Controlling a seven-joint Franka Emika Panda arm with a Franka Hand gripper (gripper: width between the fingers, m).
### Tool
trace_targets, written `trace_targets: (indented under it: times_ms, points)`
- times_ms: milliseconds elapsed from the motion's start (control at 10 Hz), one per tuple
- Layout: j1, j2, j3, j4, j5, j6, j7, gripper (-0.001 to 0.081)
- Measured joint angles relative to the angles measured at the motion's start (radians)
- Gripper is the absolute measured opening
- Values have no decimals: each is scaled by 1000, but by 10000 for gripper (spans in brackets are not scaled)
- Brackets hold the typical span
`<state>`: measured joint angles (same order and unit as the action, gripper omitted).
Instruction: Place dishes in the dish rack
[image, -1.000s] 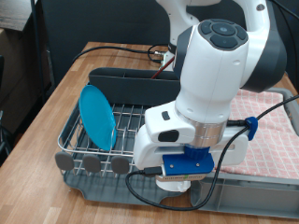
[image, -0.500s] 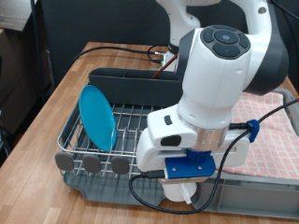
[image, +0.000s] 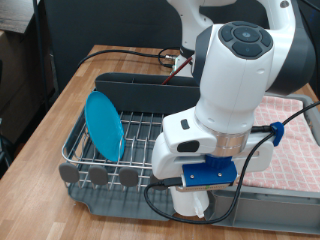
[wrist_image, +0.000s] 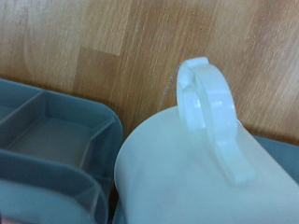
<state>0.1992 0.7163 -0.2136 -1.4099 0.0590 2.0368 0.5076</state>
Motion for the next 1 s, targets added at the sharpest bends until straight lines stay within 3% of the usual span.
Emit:
trace_targets:
  times_ms: [300,1000]
  points:
    - [0,-45,-1,-1,1,-12,0,803]
    - [23,-151,-14,22,-42,-141,11,803]
